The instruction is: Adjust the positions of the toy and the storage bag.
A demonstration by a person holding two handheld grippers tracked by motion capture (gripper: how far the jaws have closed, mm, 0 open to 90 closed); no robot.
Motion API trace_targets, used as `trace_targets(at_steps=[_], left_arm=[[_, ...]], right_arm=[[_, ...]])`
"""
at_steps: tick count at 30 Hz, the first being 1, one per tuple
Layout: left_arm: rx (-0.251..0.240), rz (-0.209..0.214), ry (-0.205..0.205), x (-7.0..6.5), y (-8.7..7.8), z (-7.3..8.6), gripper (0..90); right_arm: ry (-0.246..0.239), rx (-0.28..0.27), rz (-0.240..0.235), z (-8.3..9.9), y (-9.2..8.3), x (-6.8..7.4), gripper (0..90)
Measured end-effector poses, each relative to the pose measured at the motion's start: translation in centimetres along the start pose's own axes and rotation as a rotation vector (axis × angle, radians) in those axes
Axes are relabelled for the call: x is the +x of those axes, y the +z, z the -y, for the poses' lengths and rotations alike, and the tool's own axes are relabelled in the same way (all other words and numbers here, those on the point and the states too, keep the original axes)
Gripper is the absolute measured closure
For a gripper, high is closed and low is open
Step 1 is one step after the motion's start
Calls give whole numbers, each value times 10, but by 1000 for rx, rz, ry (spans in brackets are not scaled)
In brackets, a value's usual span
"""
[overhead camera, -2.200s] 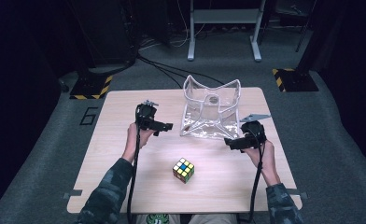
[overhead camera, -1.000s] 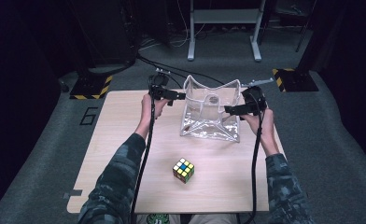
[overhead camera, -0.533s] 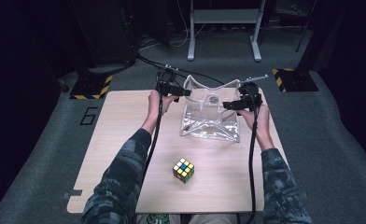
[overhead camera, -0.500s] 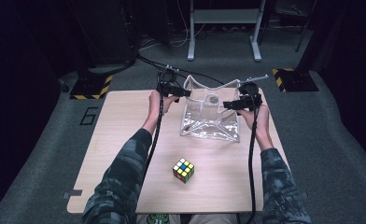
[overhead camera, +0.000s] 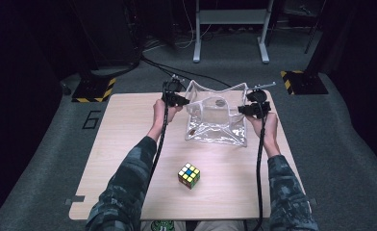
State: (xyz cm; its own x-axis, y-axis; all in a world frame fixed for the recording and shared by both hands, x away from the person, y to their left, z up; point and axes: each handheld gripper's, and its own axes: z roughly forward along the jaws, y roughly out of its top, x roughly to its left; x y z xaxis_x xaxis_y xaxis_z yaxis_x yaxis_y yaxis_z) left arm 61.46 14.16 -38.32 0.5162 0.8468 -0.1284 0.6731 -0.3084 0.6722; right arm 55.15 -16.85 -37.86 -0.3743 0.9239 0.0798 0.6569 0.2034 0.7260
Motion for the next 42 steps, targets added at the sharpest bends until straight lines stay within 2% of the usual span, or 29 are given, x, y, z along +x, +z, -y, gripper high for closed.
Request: trace_targets(at_steps=[3, 4, 10, 13, 14, 15, 17, 20, 29, 36, 42], left_arm=[[-4, -24, 13, 1, -3, 1, 872], [-9, -33, 13, 2, -4, 2, 876], [-7, -89, 46, 12, -19, 7, 881], [-13, -104, 41, 17, -24, 10, 882], [-19, -111, 25, 25, -31, 14, 883], [-19, -111, 25, 25, -31, 14, 883], [-21, -109, 5, 38, -41, 20, 883], [-19, -120, -3, 49, -51, 25, 883], [-23, -138, 5, 62, -79, 30, 883], [-11, -139, -7, 72, -88, 39, 882], [-1, -141, -28, 80, -85, 46, 881]], right_arm=[[-5, -1, 21, 0, -2, 0, 849], [-26, -11, 47, 0, -4, -1, 860], [-35, -11, 69, -1, -8, -5, 875], [-43, -14, 75, -1, -9, -7, 877], [-35, -9, 83, 0, -9, -7, 878], [-32, -9, 83, 0, -9, -8, 879], [-34, -18, 75, 0, -10, -9, 879], [-37, -24, 73, -2, -9, -6, 879], [-59, -21, 45, -11, -8, 13, 878], [-93, -26, 28, -17, -7, 26, 878], [-98, -11, 21, -20, 1, 32, 877]])
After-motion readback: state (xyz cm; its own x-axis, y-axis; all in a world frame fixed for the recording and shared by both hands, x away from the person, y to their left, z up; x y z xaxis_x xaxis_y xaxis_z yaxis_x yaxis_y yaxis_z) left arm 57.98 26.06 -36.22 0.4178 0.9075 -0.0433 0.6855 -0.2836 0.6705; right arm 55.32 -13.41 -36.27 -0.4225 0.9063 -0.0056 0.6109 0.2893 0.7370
